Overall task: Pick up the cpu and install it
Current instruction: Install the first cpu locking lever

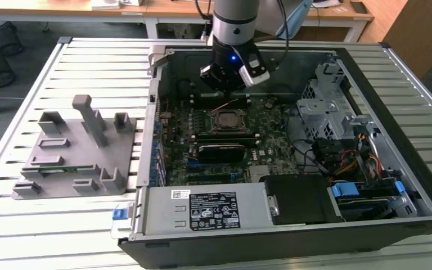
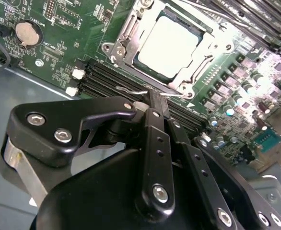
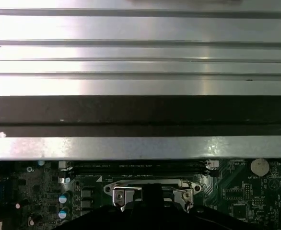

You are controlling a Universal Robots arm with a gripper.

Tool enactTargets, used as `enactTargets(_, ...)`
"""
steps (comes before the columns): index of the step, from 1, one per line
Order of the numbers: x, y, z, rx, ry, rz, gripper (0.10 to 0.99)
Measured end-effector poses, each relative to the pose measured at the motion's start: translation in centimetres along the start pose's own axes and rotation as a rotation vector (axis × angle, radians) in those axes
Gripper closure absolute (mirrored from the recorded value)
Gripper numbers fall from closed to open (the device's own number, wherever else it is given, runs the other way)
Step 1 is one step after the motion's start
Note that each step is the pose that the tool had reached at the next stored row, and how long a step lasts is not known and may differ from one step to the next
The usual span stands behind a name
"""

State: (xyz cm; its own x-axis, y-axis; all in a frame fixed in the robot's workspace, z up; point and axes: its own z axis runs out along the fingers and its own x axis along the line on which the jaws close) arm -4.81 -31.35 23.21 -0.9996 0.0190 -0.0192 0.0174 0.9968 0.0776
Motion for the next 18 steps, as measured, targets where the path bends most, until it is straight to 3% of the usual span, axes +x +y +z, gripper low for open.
enactTargets(11, -0.41, 0.43, 0.72, 0.001, -0.0001, -0.001, 0.98)
enactTargets(18, -1.14, 0.47, 0.91, 0.001, 0.0, -0.001, 0.98)
